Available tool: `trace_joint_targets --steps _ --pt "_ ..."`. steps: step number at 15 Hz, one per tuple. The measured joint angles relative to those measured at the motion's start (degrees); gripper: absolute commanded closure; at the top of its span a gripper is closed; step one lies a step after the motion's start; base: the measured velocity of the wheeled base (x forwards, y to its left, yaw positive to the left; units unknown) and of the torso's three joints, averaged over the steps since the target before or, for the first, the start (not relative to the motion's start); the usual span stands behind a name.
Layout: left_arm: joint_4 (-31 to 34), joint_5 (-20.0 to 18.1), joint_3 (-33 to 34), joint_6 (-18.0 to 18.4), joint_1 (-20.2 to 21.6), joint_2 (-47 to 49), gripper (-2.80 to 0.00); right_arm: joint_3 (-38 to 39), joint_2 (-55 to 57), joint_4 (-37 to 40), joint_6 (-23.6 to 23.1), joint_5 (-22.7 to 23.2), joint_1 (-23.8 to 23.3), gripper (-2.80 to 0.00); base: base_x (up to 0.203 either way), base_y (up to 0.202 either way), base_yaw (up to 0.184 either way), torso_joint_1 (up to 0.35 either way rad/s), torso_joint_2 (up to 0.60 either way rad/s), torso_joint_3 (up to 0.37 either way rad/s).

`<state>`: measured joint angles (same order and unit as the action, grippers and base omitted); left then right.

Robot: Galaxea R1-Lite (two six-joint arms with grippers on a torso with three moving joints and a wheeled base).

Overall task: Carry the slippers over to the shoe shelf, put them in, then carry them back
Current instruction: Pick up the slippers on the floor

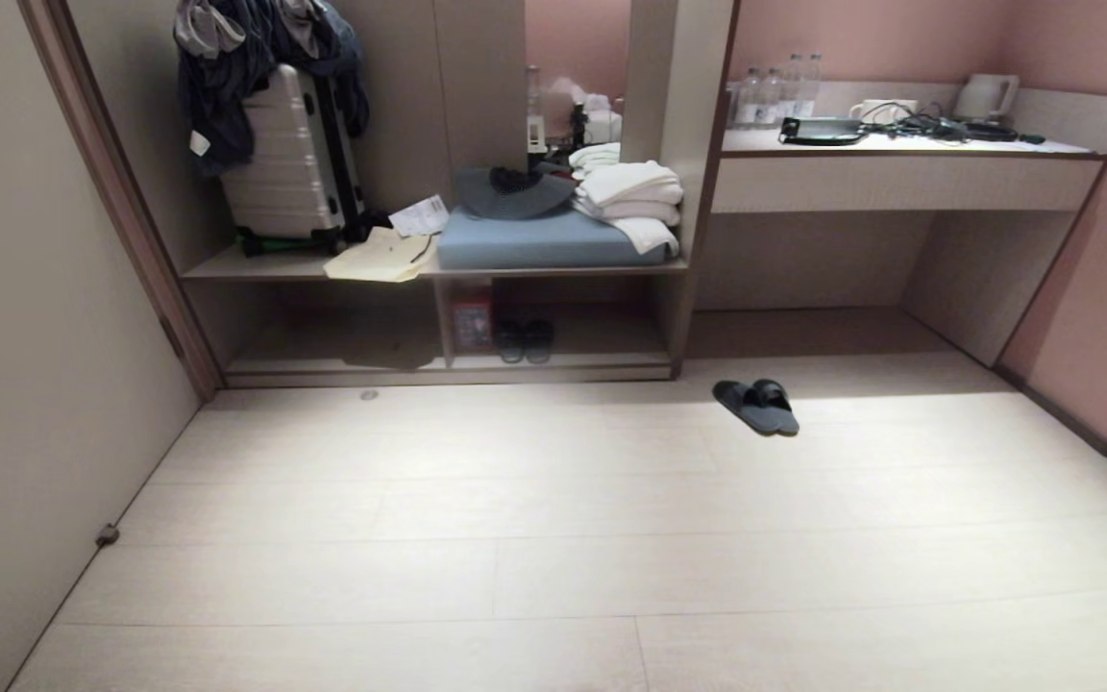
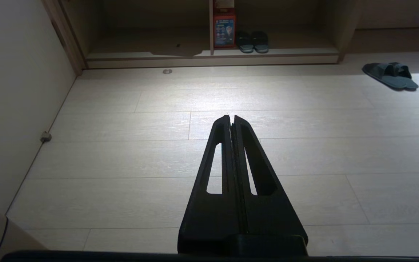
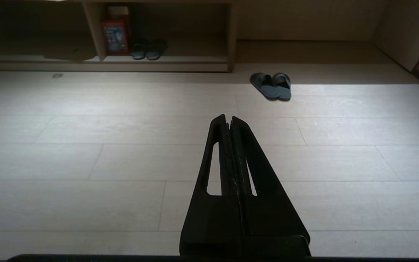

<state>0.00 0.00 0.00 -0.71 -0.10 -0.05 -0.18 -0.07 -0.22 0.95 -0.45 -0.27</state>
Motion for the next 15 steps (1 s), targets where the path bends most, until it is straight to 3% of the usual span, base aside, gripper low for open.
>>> trace_joint_targets --steps 10,15 --pt "-0.1 0.0 0.0 -0.6 0.0 0.0 0.00 0.0 0.0 0.1 -1.3 0.3 0.0 0.00 0.000 0.000 0.000 0.000 0.00 0.000" --pt "-0.3 0.0 0.0 -0.6 0.0 0.0 0.00 0.1 0.0 0.2 -1.4 0.3 0.0 0.00 0.178 0.000 -0.001 0.002 0.00 0.001"
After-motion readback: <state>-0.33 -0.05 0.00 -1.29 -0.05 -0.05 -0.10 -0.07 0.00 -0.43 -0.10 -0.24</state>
